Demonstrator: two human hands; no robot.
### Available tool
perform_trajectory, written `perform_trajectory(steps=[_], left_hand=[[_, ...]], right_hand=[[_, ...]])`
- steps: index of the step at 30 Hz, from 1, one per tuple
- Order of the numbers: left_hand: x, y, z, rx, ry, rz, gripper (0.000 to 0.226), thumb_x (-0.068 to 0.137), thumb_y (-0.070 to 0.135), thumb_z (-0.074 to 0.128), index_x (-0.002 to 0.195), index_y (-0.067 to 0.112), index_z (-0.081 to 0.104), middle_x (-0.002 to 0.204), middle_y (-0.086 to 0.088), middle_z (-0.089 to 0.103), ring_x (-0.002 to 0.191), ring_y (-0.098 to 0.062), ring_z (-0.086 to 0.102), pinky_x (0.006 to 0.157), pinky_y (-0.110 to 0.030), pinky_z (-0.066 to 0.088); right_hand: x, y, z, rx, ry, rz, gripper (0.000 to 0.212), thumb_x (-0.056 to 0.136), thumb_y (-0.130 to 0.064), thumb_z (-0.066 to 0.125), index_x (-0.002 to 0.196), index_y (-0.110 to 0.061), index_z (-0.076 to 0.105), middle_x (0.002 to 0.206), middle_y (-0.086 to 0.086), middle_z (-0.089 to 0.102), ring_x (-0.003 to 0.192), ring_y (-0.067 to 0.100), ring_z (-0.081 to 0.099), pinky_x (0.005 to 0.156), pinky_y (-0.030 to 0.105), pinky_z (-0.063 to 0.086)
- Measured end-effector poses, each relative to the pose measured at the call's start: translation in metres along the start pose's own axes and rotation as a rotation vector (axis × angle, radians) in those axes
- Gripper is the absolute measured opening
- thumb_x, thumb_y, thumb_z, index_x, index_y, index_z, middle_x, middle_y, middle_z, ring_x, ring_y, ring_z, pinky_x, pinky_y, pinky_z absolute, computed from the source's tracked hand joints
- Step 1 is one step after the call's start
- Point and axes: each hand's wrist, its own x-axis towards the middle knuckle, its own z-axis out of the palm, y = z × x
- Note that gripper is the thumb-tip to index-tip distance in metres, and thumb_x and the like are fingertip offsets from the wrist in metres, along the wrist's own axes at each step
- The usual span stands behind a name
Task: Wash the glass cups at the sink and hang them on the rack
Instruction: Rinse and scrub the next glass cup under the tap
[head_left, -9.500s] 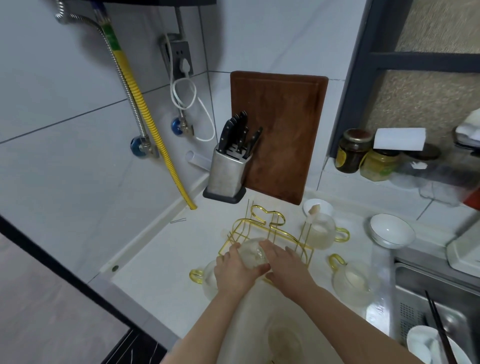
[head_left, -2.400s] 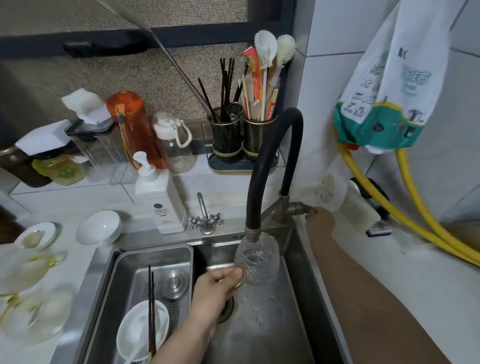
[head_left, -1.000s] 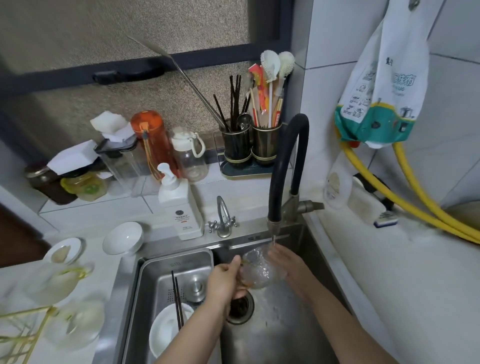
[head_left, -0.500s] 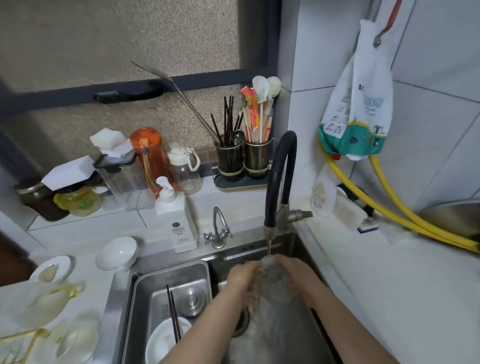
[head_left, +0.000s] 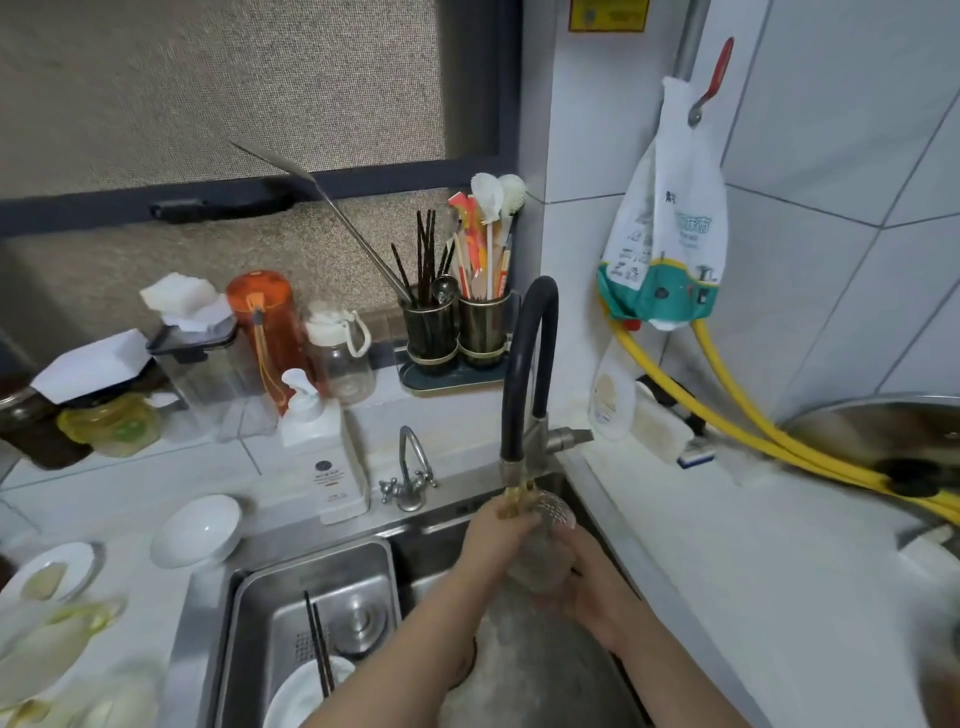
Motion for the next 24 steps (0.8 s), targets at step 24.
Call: perform_trajectory(steps=[24], left_hand=[[-0.021,-0.053,-0.058,-0.243,0.154,0.01,0.027,0.083,0.009,0.071,0.105,0.014,0.057,0.103,-0.007,0.066,0.09,-0.017,0.064,0.07,-0.027,0.049]], right_hand=[[0.019,-0.021,0.051,-0.664,-0.019,-0.131,0.062,0.07,-0.041,0.078,0.122,-0.02,0.052,0.117,-0.006,0.061,0.108,0.009,0.06,0.088,0.026,0.051]])
